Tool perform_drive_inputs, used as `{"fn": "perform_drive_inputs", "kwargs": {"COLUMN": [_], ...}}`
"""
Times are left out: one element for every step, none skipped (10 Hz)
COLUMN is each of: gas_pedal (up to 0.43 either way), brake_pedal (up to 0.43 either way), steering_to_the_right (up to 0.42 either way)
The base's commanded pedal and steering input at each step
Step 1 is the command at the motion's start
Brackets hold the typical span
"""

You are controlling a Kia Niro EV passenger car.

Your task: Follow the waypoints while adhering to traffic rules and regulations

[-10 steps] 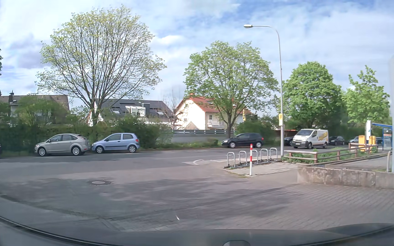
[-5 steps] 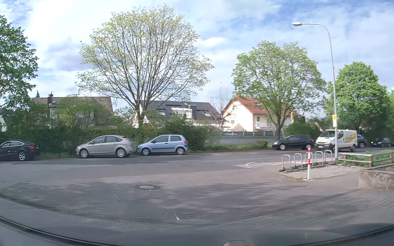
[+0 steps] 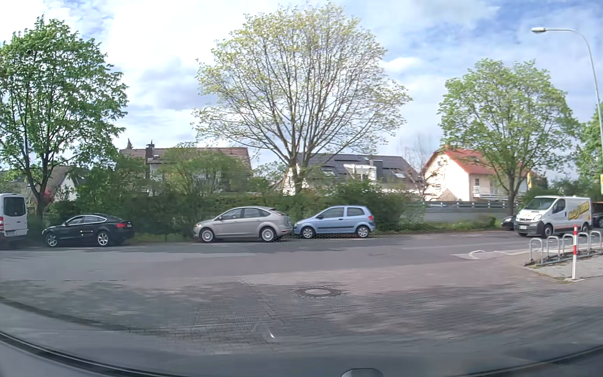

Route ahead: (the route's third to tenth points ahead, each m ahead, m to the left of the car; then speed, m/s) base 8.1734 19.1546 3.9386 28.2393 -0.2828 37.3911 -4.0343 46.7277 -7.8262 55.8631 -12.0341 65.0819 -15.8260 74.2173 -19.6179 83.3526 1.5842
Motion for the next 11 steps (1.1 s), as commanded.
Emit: {"fn": "perform_drive_inputs", "kwargs": {"gas_pedal": [0.0,0.0,0.0,0.0,0.0,0.0,0.0,0.0,0.0,0.0,0.0], "brake_pedal": [0.0,0.0,0.006,0.037,0.061,0.073,0.104,0.122,0.14,0.152,0.171], "steering_to_the_right": [-0.893,-0.849,-0.798,-0.737,-0.671,-0.616,-0.546,-0.469,-0.42,-0.358,-0.293]}}
